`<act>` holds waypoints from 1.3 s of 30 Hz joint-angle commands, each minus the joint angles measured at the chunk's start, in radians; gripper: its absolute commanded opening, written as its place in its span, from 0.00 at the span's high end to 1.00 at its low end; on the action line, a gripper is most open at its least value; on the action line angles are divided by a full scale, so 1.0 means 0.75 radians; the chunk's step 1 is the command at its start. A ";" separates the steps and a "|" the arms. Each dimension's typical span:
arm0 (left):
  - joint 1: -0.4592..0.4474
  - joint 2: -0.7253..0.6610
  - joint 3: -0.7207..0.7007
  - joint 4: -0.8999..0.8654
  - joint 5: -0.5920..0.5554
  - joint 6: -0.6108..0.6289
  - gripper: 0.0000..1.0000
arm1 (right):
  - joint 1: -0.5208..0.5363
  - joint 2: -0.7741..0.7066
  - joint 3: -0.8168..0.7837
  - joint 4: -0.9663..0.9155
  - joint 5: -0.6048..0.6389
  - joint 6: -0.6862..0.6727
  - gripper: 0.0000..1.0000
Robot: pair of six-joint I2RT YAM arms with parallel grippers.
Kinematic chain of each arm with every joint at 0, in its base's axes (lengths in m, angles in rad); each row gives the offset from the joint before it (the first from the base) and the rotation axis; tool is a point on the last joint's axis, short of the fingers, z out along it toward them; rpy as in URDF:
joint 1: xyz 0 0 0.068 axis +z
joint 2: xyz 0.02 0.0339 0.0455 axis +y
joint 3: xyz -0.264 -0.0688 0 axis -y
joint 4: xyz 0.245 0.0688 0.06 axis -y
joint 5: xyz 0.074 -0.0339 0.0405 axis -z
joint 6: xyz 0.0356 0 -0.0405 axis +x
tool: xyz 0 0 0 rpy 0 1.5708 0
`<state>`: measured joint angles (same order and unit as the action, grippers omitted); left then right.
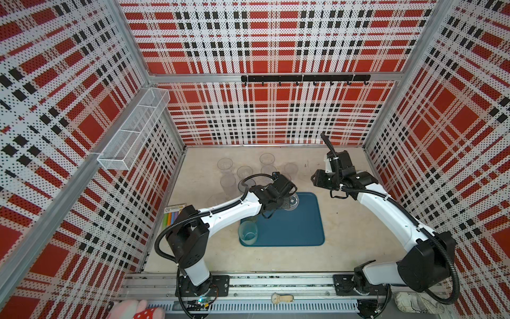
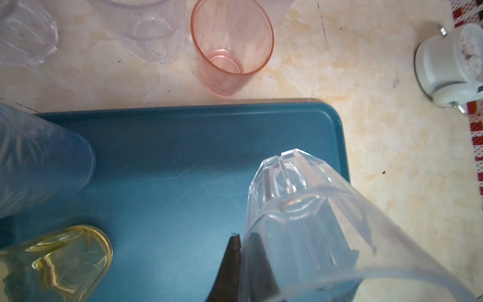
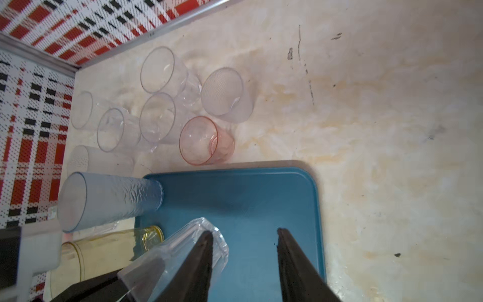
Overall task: Place the glasses into the tray
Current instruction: Place the glass on the tray.
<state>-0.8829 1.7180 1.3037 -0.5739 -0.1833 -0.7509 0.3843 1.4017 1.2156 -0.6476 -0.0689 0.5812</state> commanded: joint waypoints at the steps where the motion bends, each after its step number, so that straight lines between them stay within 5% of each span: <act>1: 0.010 0.033 -0.002 0.028 0.027 0.061 1.00 | 0.030 0.012 -0.031 -0.016 -0.018 -0.013 0.56; 9: 0.016 0.099 0.009 -0.032 0.034 0.118 0.98 | 0.063 -0.002 -0.079 -0.051 -0.084 -0.072 0.56; 23: 0.032 0.106 0.051 -0.039 0.088 0.136 0.74 | 0.091 -0.028 -0.193 -0.045 -0.313 -0.078 0.51; 39: 0.103 -0.175 0.148 -0.127 0.024 0.156 0.68 | 0.222 0.200 -0.141 0.011 -0.294 -0.102 0.51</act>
<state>-0.8410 1.6451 1.3987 -0.6350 -0.1429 -0.6590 0.5266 1.5230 1.0729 -0.6449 -0.3107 0.5266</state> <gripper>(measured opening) 0.311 0.498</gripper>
